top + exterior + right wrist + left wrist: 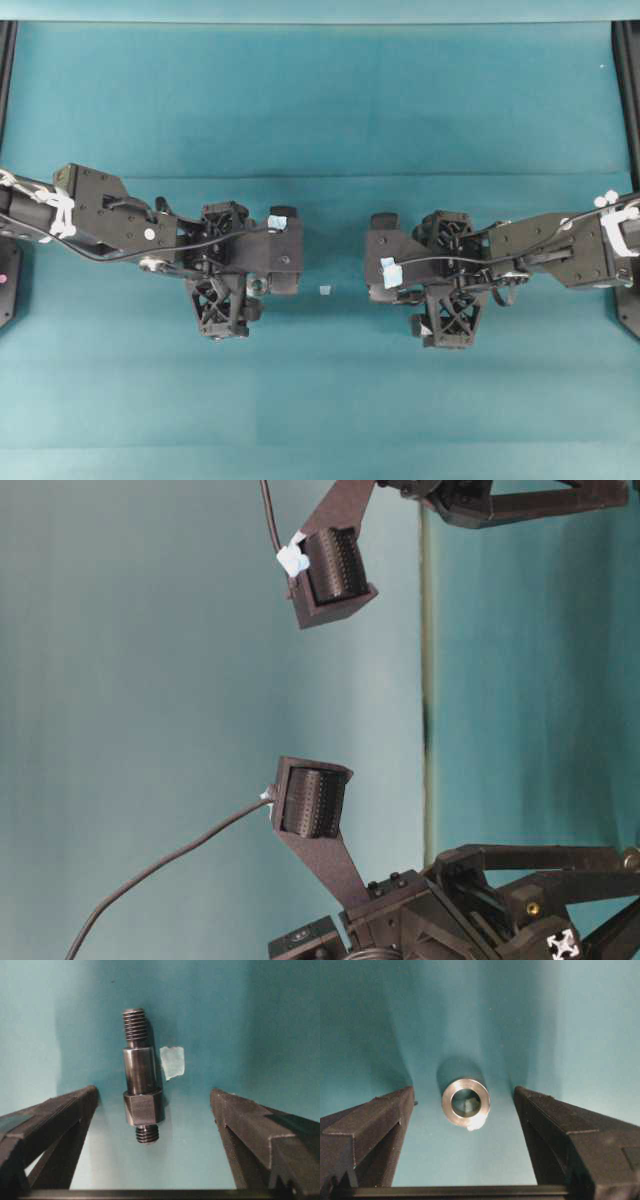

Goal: Insert the washer onto the shaft with both hands.
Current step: 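Close left gripper on the washer and right gripper on the shaft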

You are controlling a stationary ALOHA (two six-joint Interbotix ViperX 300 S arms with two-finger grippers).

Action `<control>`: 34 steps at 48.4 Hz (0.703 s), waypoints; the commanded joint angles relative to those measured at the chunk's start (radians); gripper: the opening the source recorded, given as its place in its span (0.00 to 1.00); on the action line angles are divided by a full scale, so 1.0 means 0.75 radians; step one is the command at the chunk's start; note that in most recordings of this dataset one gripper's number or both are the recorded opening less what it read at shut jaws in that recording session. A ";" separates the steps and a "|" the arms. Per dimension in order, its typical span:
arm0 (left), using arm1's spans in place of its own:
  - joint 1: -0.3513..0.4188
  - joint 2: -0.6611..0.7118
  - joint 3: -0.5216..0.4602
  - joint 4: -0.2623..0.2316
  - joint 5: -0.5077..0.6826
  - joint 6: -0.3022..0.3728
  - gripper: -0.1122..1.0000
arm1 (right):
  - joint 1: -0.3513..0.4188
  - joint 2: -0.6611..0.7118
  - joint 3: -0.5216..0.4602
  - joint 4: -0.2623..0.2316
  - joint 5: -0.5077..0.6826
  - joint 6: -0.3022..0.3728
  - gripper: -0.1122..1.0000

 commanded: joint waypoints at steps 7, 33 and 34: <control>0.000 -0.010 -0.006 0.002 -0.006 -0.004 0.87 | 0.008 0.008 -0.002 -0.002 -0.012 -0.018 0.90; 0.000 -0.010 -0.006 0.004 -0.006 -0.002 0.87 | 0.008 0.012 -0.006 0.002 -0.022 -0.014 0.90; 0.000 -0.010 -0.006 0.004 -0.006 -0.002 0.86 | 0.008 0.010 -0.006 0.002 -0.022 -0.014 0.90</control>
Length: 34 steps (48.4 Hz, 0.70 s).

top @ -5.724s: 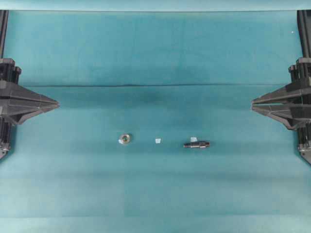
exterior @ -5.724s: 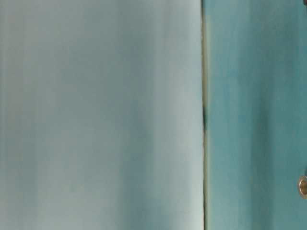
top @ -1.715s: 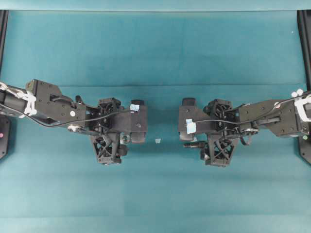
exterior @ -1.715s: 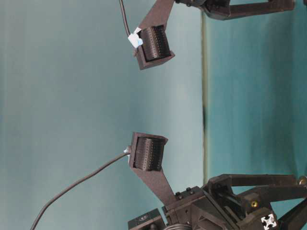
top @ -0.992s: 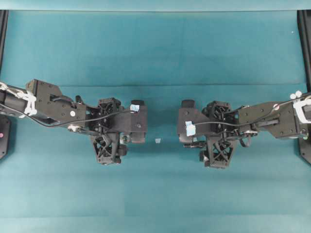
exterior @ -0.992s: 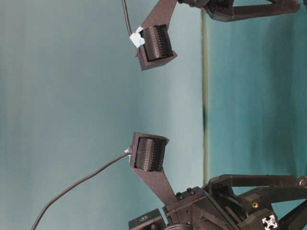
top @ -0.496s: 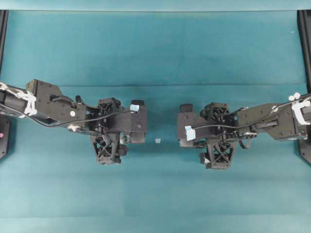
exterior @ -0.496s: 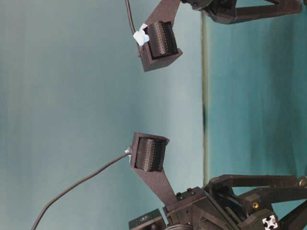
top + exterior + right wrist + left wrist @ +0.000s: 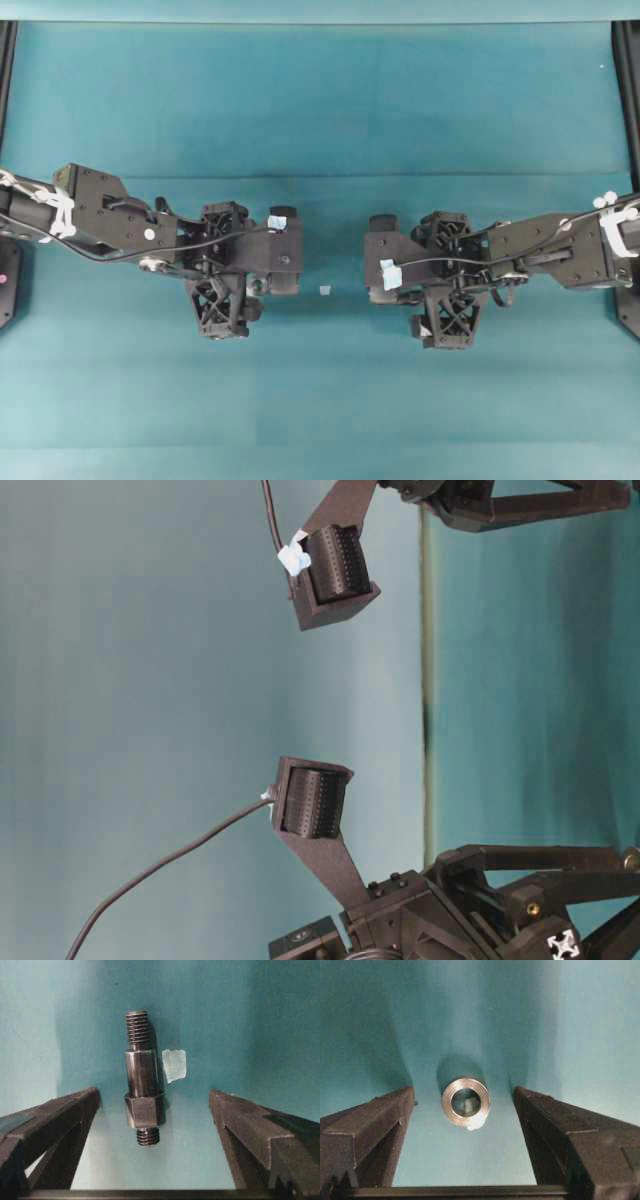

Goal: Insert the washer onto the shaft with both hands.
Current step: 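Close left gripper on the washer and right gripper on the shaft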

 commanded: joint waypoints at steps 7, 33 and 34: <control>-0.004 -0.008 -0.008 0.002 -0.004 -0.004 0.86 | 0.006 0.006 -0.006 0.002 -0.012 -0.008 0.89; -0.002 -0.014 -0.008 0.002 -0.004 -0.002 0.47 | 0.002 0.008 -0.010 0.004 0.031 -0.002 0.54; -0.002 -0.012 -0.006 0.000 -0.004 -0.002 0.46 | 0.000 0.008 -0.010 0.004 0.033 -0.002 0.51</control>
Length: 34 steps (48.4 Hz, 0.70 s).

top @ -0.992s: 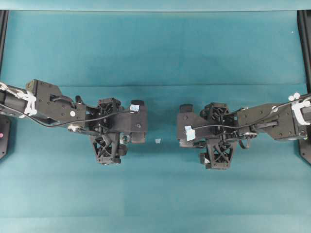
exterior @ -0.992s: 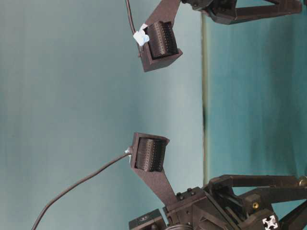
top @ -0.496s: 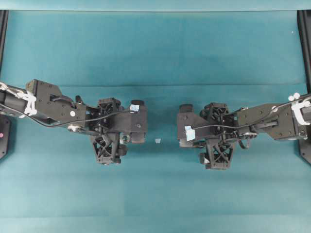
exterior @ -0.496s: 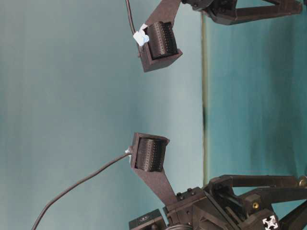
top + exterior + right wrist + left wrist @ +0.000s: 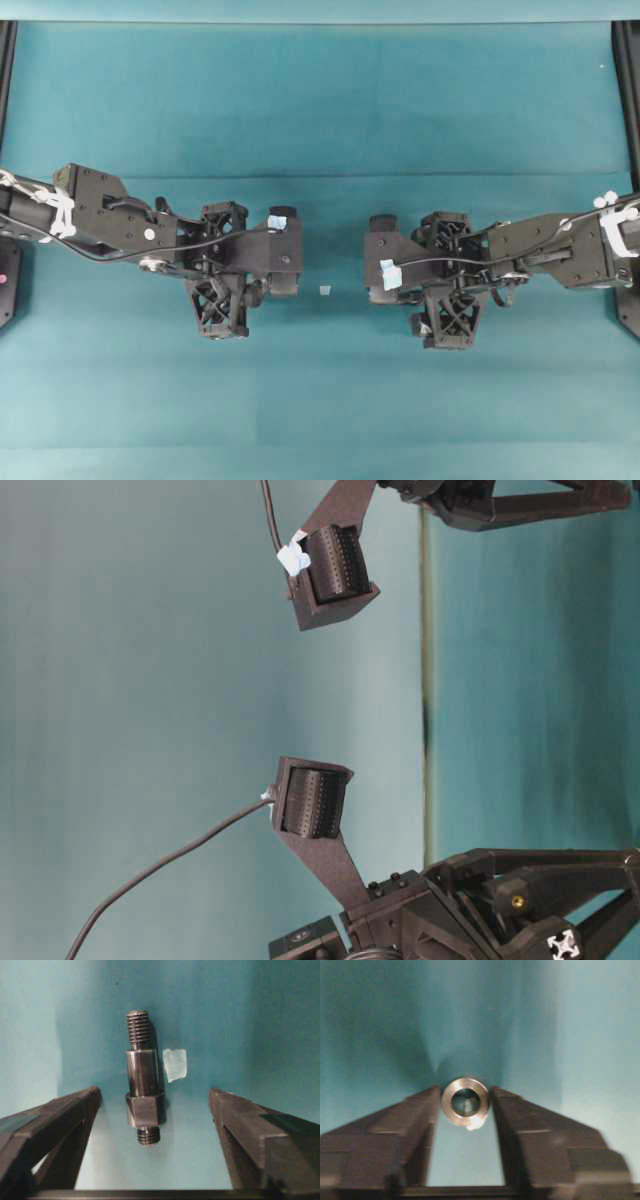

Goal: Insert the washer onto the shaft with both hands.
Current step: 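Close left gripper on the washer and right gripper on the shaft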

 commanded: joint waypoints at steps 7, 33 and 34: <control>-0.002 -0.016 -0.006 0.002 -0.004 0.002 0.44 | -0.004 0.008 -0.004 0.004 0.022 -0.006 0.37; -0.002 -0.018 -0.002 0.002 -0.004 0.002 0.44 | -0.012 0.008 -0.006 0.002 0.057 -0.035 0.11; -0.002 -0.016 -0.002 0.002 -0.006 0.002 0.44 | -0.010 0.008 -0.006 0.002 0.057 -0.035 0.11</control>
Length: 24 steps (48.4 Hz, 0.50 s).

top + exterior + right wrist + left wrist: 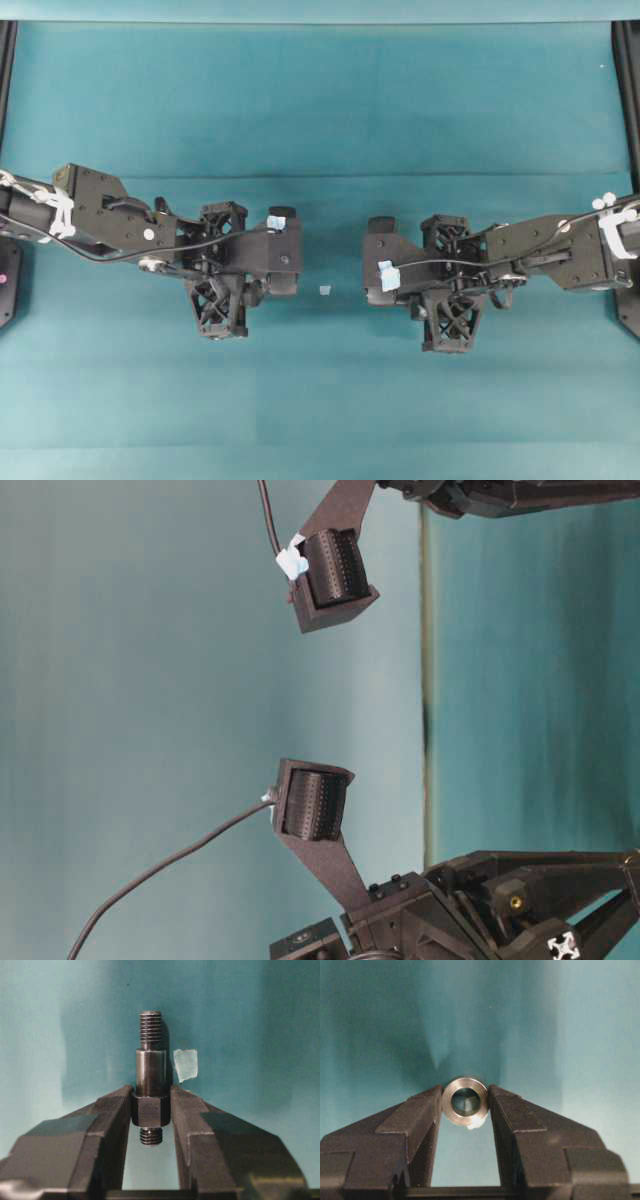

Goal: Insert the washer onto the shaft with both hands.
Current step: 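Close left gripper on the washer and right gripper on the shaft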

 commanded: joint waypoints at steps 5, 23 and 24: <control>-0.002 -0.016 -0.006 0.004 -0.004 0.000 0.44 | -0.016 0.004 0.004 -0.004 0.010 -0.025 0.11; -0.002 -0.016 -0.006 0.004 -0.004 0.012 0.44 | -0.037 0.004 0.010 -0.004 0.010 -0.027 0.10; -0.002 -0.016 -0.006 0.004 -0.004 0.012 0.44 | -0.039 0.004 0.010 -0.004 0.010 -0.027 0.10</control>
